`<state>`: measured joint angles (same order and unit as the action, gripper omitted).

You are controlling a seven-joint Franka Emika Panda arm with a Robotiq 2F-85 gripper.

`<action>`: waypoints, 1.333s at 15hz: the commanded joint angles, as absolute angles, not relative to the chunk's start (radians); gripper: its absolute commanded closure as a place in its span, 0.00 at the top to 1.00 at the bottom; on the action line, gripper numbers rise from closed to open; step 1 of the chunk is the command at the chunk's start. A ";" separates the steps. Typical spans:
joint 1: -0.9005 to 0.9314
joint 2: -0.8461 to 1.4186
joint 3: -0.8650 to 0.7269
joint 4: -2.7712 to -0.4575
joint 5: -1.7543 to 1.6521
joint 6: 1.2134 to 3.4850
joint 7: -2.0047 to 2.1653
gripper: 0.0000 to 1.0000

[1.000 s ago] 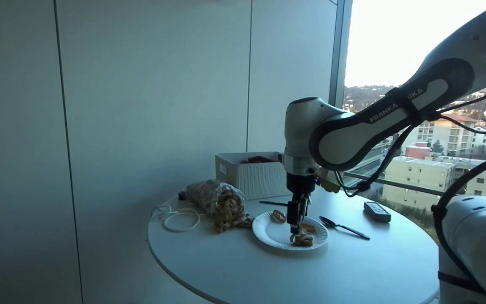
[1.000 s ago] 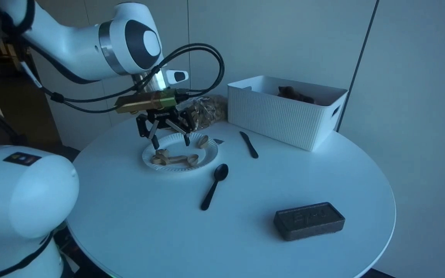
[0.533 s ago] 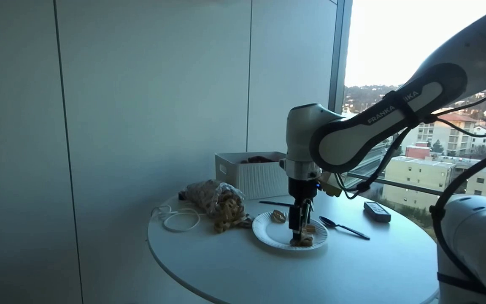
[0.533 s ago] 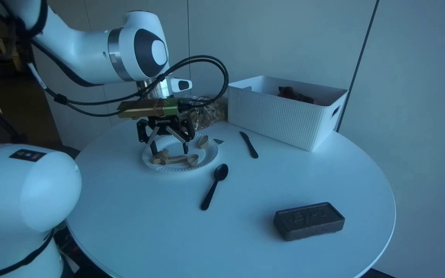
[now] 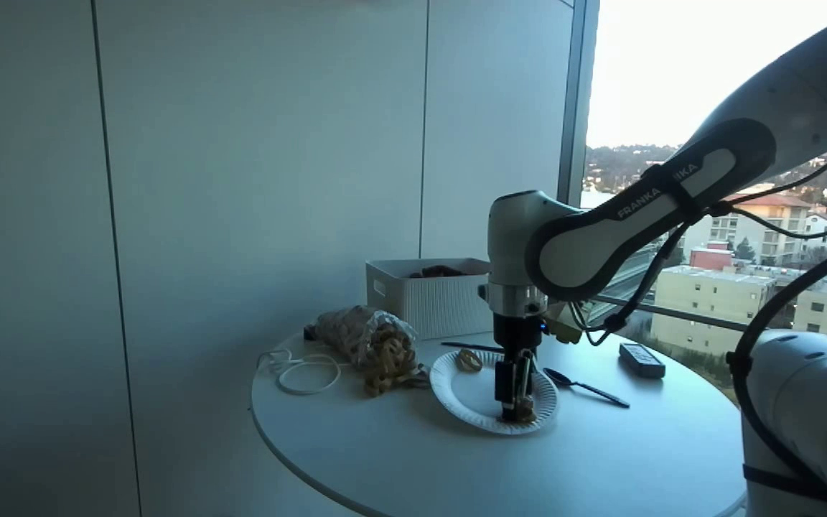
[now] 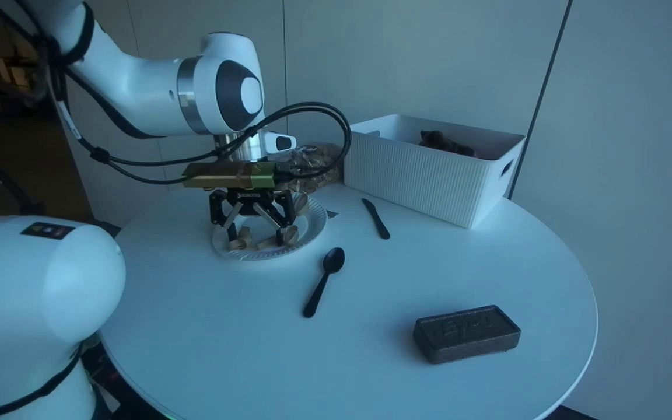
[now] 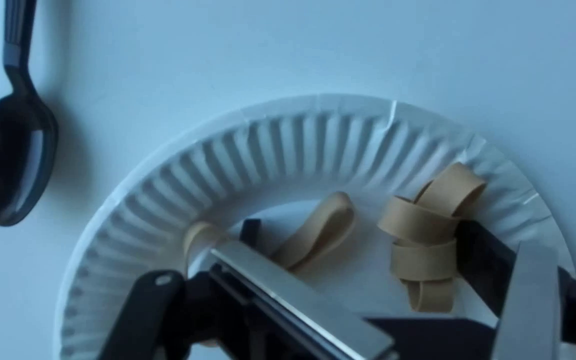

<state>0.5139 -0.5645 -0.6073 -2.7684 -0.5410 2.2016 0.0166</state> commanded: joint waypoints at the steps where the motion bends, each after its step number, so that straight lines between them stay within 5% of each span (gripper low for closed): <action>1: 0.557 -0.575 -0.649 -2.767 -0.533 2.209 0.019 0.68; 10: 0.615 -0.596 -0.685 -2.751 -0.555 2.206 0.039 0.08; 20: 0.667 -0.821 -0.619 -2.744 -0.831 2.211 0.142 0.08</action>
